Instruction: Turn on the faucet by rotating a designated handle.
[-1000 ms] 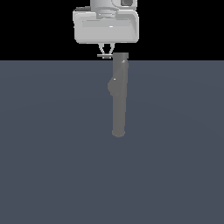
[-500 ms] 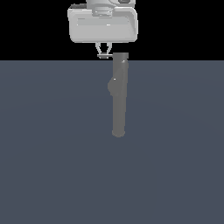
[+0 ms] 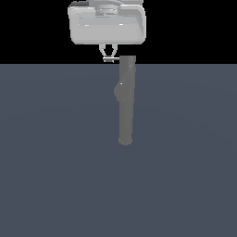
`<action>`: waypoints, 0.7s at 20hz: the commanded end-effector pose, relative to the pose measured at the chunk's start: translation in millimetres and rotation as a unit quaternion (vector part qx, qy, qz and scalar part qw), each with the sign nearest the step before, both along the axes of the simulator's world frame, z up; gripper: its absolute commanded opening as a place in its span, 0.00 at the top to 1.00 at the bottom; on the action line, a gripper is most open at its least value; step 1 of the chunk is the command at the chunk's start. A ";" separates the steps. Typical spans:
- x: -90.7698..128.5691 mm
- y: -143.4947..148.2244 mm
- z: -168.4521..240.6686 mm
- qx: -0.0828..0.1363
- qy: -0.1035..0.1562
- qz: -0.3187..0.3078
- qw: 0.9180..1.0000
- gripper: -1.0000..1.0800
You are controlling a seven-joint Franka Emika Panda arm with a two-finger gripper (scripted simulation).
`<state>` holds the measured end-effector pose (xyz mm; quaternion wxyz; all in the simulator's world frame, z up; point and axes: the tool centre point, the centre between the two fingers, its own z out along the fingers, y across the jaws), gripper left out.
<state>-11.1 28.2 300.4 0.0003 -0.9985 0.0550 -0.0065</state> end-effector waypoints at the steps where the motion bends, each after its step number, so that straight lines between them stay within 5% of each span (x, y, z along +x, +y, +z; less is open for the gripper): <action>1: -10.1 -2.6 0.1 0.000 0.003 -0.001 1.000 1.00; 14: -50.8 -11.7 0.2 0.000 0.006 0.001 1.000 1.00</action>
